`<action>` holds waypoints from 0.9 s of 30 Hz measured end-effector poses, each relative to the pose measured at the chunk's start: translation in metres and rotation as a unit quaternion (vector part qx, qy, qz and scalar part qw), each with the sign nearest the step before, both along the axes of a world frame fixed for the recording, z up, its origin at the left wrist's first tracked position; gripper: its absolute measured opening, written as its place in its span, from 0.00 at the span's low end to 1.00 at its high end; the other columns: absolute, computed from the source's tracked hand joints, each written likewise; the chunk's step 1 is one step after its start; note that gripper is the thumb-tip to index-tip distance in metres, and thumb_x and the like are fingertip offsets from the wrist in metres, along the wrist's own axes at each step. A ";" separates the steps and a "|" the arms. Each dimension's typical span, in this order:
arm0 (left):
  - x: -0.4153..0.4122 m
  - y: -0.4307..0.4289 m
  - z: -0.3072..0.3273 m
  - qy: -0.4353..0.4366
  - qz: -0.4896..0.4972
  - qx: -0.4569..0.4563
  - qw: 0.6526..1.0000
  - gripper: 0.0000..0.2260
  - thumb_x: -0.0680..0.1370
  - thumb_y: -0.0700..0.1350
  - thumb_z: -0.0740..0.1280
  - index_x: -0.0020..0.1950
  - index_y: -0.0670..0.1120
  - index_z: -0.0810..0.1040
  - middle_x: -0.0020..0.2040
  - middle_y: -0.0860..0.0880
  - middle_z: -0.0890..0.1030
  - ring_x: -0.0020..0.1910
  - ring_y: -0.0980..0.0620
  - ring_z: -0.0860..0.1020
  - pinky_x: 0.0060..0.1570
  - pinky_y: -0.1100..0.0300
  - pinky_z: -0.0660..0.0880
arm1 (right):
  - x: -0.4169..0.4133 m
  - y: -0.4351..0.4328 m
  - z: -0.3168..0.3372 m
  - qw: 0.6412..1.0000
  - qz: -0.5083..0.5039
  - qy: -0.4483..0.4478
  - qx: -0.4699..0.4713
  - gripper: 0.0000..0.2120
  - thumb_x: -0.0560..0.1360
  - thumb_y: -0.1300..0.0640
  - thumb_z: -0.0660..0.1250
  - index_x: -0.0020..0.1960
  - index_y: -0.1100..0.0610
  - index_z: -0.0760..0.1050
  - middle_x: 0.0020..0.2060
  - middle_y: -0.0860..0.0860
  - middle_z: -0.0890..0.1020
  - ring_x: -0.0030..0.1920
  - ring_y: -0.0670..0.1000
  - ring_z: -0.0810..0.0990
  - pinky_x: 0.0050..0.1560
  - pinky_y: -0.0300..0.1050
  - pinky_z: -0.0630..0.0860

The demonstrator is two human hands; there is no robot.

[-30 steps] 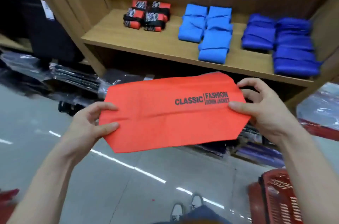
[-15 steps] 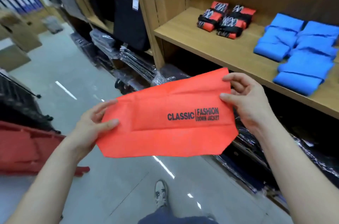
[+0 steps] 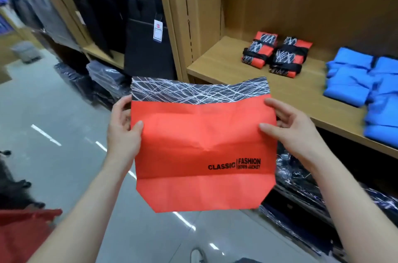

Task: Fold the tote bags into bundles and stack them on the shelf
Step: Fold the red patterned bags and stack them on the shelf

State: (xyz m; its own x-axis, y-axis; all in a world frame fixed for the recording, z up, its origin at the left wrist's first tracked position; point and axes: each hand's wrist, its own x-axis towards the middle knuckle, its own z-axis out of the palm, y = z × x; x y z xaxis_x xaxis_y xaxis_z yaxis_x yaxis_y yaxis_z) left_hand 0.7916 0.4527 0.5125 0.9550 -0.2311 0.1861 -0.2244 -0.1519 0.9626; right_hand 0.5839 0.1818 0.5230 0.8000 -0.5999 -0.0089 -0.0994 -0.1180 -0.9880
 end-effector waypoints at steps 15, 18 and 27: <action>0.105 -0.170 0.034 -0.334 -0.179 0.192 0.905 0.25 0.71 0.28 0.67 0.66 0.46 0.77 0.58 0.49 0.72 0.56 0.48 0.75 0.58 0.57 0.74 | 0.044 -0.107 0.015 0.914 -0.374 -0.144 -0.067 0.21 0.69 0.73 0.68 0.46 0.46 0.78 0.43 0.43 0.80 0.44 0.42 0.78 0.49 0.38 0.74; 0.121 -0.212 0.036 -0.353 -0.206 0.277 0.870 0.35 0.70 0.29 0.69 0.75 0.44 0.66 0.68 0.43 0.69 0.67 0.43 0.70 0.67 0.53 0.68 | 0.058 -0.141 0.013 0.891 -0.415 -0.111 -0.144 0.19 0.70 0.70 0.67 0.50 0.46 0.77 0.45 0.44 0.79 0.43 0.38 0.77 0.52 0.42 0.77; 0.160 -0.306 0.017 -0.394 -0.249 0.364 0.806 0.42 0.71 0.30 0.65 0.80 0.47 0.49 0.76 0.42 0.59 0.70 0.40 0.64 0.64 0.45 0.70 | 0.095 -0.164 -0.003 0.834 -0.265 0.212 -0.435 0.42 0.69 0.54 0.75 0.77 0.53 0.58 0.76 0.61 0.56 0.76 0.62 0.54 0.74 0.56 0.54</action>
